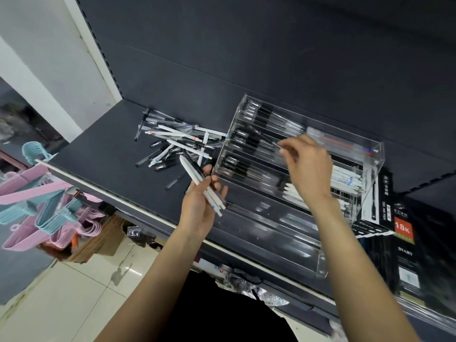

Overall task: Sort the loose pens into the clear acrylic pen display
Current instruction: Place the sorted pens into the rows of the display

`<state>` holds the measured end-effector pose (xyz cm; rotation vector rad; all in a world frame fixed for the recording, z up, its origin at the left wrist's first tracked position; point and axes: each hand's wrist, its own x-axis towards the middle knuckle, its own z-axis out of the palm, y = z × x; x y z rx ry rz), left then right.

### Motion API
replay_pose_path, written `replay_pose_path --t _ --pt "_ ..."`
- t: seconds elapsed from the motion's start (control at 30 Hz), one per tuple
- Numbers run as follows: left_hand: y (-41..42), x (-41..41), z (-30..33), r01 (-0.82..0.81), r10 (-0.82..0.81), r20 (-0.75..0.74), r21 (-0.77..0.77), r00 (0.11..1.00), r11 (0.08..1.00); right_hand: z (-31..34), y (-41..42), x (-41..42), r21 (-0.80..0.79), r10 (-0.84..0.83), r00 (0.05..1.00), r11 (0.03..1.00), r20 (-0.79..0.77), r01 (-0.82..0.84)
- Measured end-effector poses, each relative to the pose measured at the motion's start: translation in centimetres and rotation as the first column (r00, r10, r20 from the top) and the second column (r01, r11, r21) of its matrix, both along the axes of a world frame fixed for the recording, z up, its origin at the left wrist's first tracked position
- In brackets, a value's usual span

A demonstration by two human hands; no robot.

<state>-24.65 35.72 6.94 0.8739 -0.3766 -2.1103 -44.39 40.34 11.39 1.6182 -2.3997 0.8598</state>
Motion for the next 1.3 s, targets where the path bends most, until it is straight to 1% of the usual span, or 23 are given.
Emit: replay_pose_path --t 0.1,0.23,0.33,0.47,0.67,0.83,0.97,1.07,1.17,1.3 --pt "-0.5 0.4 -0.2 -0.019 0.019 -0.016 0.028 1.0 0.999 -0.2 -1.4 -1.4 0.044 0.013 0.993 0.999 -0.121 -0.008" --pt "-0.7 0.6 -0.2 -0.011 0.012 -0.027 0.034 1.0 0.999 -1.0 -2.8 -1.5 0.104 0.087 0.963 0.993 -0.254 -0.062" --pt "-0.8 0.6 0.0 -0.01 0.01 -0.018 0.024 1.0 1.0 -1.5 -3.5 -1.4 0.121 0.102 0.953 0.99 -0.284 -0.07" --pt "-0.6 0.6 0.3 0.016 -0.016 0.0 0.013 1.0 1.0 -2.1 -4.2 -1.5 0.196 0.1 0.94 0.98 -0.325 -0.037" --pt "-0.5 0.7 0.4 0.034 -0.035 0.03 0.024 0.999 0.999 -2.1 -5.1 -0.8 0.213 0.105 0.904 0.977 -0.414 -0.016" --pt "-0.4 0.7 0.2 0.054 -0.055 0.042 0.033 0.998 0.998 -2.5 -5.1 -0.8 0.196 0.101 0.904 0.98 -0.415 -0.02" --pt "-0.4 0.6 0.2 0.076 -0.077 0.042 0.033 0.996 0.997 -2.7 -4.9 -1.0 0.15 0.078 0.903 0.989 -0.423 -0.015" --pt "-0.3 0.6 0.2 0.092 -0.093 0.04 0.029 0.995 0.995 -2.7 -5.0 -0.8 0.104 0.125 0.92 0.99 -0.371 -0.092" --pt "-0.3 0.7 0.1 0.1 -0.102 0.047 0.026 0.994 0.995 -2.5 -5.4 0.0 0.148 0.224 0.92 0.971 -0.322 -0.185" --pt "-0.2 0.9 0.1 0.108 -0.109 0.053 0.028 0.993 0.994 -2.6 -6.1 0.3 0.205 0.217 0.931 0.966 -0.294 -0.16"
